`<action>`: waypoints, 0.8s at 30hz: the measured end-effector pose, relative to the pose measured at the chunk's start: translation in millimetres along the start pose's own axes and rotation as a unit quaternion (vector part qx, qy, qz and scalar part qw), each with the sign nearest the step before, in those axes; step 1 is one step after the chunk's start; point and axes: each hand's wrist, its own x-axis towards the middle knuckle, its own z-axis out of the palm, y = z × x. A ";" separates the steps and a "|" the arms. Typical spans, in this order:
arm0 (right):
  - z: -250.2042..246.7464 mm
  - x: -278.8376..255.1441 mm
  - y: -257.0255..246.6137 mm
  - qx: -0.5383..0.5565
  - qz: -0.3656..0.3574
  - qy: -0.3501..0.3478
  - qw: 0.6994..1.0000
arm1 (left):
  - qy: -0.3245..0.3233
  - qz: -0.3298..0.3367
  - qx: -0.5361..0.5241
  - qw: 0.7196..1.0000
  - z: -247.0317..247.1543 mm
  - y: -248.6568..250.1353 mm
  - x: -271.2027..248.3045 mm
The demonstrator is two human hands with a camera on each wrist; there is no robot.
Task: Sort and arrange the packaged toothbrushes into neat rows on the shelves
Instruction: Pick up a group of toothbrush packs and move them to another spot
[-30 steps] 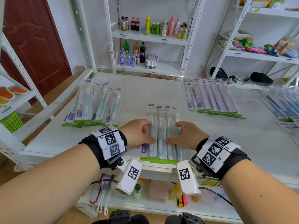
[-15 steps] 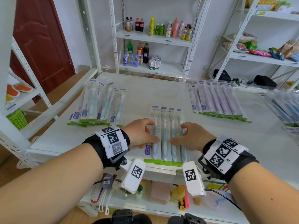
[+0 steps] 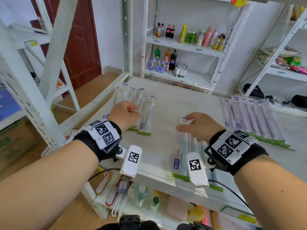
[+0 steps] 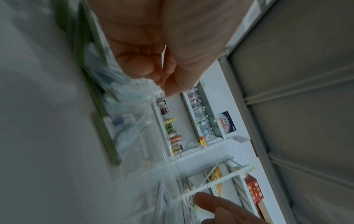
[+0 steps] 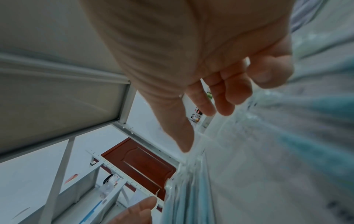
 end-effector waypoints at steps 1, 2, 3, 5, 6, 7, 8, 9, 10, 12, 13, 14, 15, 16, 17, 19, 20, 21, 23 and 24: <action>4.0 4.3 -7.8 0.006 -0.005 -0.008 1.000 | 0.017 -0.006 -0.004 1.000 -6.4 -3.1 3.1; 8.7 8.7 -15.7 0.012 -0.008 -0.017 1.000 | 0.029 -0.013 -0.002 0.999 -12.3 -5.7 5.5; 13.6 12.6 -23.4 0.017 -0.011 -0.027 0.999 | 0.035 -0.020 0.003 0.999 -17.6 -7.6 7.4; 24.2 20.6 -38.3 0.030 -0.022 -0.043 0.998 | 0.039 -0.033 0.006 0.999 -26.8 -10.3 10.6; 29.8 24.4 -45.5 0.038 -0.029 -0.049 0.998 | 0.040 -0.041 0.009 0.998 -30.8 -11.6 12.6; 35.0 28.0 -52.6 0.045 -0.034 -0.055 0.997 | 0.041 -0.049 0.016 0.998 -34.1 -12.7 14.4; 40.0 31.8 -59.4 0.049 -0.038 -0.062 0.996 | 0.041 -0.055 0.023 0.997 -37.1 -13.7 16.5; 44.5 35.2 -65.6 0.049 -0.043 -0.069 0.996 | 0.038 -0.060 0.033 0.997 -39.5 -14.5 18.6; 48.8 38.7 -71.3 0.047 -0.047 -0.075 0.995 | 0.034 -0.063 0.045 0.996 -41.6 -14.9 20.8; 56.6 46.5 -81.0 0.044 -0.051 -0.083 0.994 | 0.022 -0.071 0.071 0.995 -45.4 -16.3 25.5; 60.2 50.6 -85.3 0.041 -0.051 -0.085 0.994 | 0.018 -0.073 0.086 0.993 -47.0 -17.2 27.9; 64.0 54.7 -89.5 0.038 -0.050 -0.085 0.994 | 0.014 -0.074 0.101 0.992 -48.5 -18.1 30.1; 67.7 58.4 -93.3 0.035 -0.048 -0.083 0.995 | 0.009 -0.076 0.118 0.990 -49.6 -18.8 32.1; 71.5 62.0 -96.6 0.034 -0.045 -0.079 0.995 | 0.003 -0.076 0.134 0.988 -50.3 -19.0 34.0; 75.1 65.8 -99.5 0.032 -0.041 -0.073 0.996 | -0.002 -0.075 0.152 0.985 -50.7 -19.1 35.9; 81.7 73.1 -103.7 0.025 -0.032 -0.060 0.997 | -0.003 -0.065 0.189 0.980 -50.7 -18.5 39.8; 84.4 76.5 -104.8 0.022 -0.026 -0.058 0.998 | 0.000 -0.060 0.203 0.977 -50.6 -18.3 41.6; 86.7 80.0 -105.5 0.015 -0.022 -0.059 0.998 | 0.003 -0.058 0.213 0.975 -50.4 -18.3 43.0; 89.9 86.2 -105.7 -0.018 -0.024 -0.065 0.997 | 0.002 -0.059 0.225 0.973 -50.2 -19.4 46.1; 91.1 88.7 -105.8 -0.035 -0.027 -0.070 0.997 | -0.002 -0.060 0.226 0.972 -50.3 -19.7 47.3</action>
